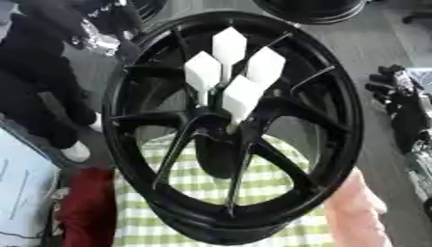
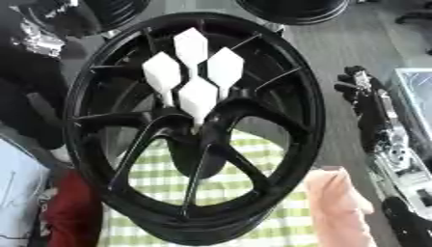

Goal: Pull the pin out of the wheel hub.

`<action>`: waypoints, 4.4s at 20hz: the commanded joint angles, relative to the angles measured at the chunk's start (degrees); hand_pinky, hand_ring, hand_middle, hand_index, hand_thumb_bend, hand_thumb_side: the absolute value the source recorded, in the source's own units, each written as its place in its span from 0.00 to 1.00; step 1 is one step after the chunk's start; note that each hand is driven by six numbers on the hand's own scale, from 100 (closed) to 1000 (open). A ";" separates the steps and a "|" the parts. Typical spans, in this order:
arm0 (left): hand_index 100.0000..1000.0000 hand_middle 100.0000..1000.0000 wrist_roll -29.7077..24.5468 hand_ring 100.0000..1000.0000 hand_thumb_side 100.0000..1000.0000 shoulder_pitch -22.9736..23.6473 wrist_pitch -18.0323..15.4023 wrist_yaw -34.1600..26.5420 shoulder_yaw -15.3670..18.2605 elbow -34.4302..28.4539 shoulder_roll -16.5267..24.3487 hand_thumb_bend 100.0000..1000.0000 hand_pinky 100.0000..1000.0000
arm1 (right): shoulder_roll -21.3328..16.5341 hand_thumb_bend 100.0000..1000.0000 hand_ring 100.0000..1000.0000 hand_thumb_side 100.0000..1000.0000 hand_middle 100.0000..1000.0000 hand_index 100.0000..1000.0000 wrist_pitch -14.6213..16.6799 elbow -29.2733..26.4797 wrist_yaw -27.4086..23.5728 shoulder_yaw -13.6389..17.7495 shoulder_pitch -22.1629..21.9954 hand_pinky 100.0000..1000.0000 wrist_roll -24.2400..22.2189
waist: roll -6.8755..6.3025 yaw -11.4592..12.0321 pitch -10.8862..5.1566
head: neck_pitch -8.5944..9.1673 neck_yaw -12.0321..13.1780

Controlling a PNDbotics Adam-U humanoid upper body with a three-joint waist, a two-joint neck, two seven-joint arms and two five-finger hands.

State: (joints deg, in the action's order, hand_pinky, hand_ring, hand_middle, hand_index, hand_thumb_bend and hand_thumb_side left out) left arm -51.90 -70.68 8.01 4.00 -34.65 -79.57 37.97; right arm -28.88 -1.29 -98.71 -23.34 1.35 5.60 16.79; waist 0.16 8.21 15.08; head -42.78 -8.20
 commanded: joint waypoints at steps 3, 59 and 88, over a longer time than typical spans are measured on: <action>0.80 0.73 -0.07 0.72 0.34 -2.58 -1.07 -2.52 -1.13 0.33 -1.77 0.30 0.67 | -0.72 0.00 0.79 0.74 0.72 0.80 0.03 -0.34 0.00 0.18 0.75 0.95 -0.35 | 0.01 -0.25 -1.26 | -0.67 -0.07; 0.74 0.73 -0.07 0.73 0.07 -4.80 -2.79 -3.93 -6.51 1.97 -8.63 0.17 0.67 | 0.66 0.00 0.78 0.75 0.72 0.80 0.12 0.07 -0.39 0.08 1.32 0.96 -0.19 | 0.44 -1.80 -0.04 | 0.34 -2.92; 0.76 0.78 -0.07 0.77 0.04 -5.96 -6.15 0.02 -4.90 0.26 -8.33 0.29 0.71 | 1.18 0.00 0.78 0.76 0.72 0.80 -0.09 0.49 -0.04 -0.27 1.81 0.95 -0.73 | 0.87 -2.00 1.39 | 0.36 -3.54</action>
State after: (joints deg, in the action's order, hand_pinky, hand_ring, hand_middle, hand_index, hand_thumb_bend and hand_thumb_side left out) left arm -51.74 -75.88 1.90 3.49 -39.66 -79.11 29.13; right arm -26.95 -1.44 -97.80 -23.50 0.96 7.04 16.25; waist 0.91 6.22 17.09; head -42.67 -11.53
